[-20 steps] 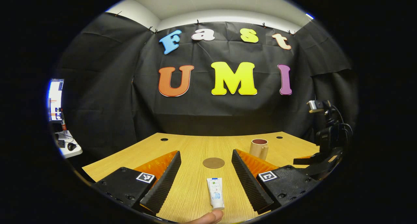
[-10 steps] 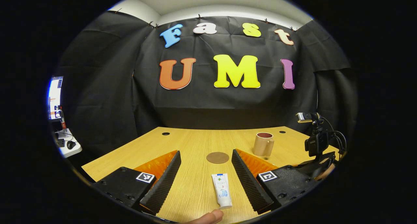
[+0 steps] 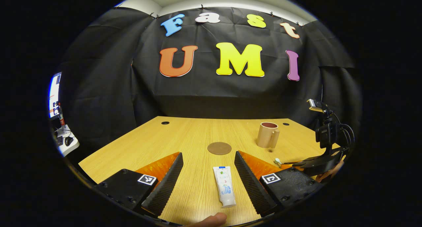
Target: Put the toothbrush and toothpaste on the desktop into the cup, then pick up the cup and place it on the coaster on the desktop.
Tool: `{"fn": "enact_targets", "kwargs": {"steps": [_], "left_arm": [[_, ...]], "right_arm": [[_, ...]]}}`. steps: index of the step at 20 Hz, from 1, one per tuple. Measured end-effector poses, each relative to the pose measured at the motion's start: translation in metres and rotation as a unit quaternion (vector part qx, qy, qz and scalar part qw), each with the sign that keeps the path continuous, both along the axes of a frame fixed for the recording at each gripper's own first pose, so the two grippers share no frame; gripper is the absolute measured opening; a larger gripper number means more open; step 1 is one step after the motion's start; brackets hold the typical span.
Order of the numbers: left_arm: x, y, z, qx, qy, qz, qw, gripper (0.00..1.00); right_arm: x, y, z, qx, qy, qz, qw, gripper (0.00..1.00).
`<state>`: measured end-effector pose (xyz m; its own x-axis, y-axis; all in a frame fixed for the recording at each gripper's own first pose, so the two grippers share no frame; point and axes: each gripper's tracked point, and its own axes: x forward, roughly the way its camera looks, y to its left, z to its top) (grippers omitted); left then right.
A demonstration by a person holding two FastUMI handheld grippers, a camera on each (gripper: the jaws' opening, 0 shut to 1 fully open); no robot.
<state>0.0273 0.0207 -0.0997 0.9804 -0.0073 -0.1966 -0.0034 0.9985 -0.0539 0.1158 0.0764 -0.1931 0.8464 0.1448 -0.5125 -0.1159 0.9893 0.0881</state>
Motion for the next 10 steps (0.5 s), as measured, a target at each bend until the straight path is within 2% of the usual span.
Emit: {"fn": "enact_targets", "kwargs": {"steps": [4, 10], "left_arm": [[-0.001, -0.019, -0.042, -0.014, 0.083, -0.022, 0.996, 1.0], [0.001, -0.023, -0.074, 0.021, 0.149, -0.022, 0.988, 0.99]], "right_arm": [[-0.008, -0.01, 0.01, 0.016, -0.022, -0.002, 1.0, 0.01], [-0.026, -0.024, 0.028, 0.036, -0.047, -0.001, 0.998, 0.01]]}}
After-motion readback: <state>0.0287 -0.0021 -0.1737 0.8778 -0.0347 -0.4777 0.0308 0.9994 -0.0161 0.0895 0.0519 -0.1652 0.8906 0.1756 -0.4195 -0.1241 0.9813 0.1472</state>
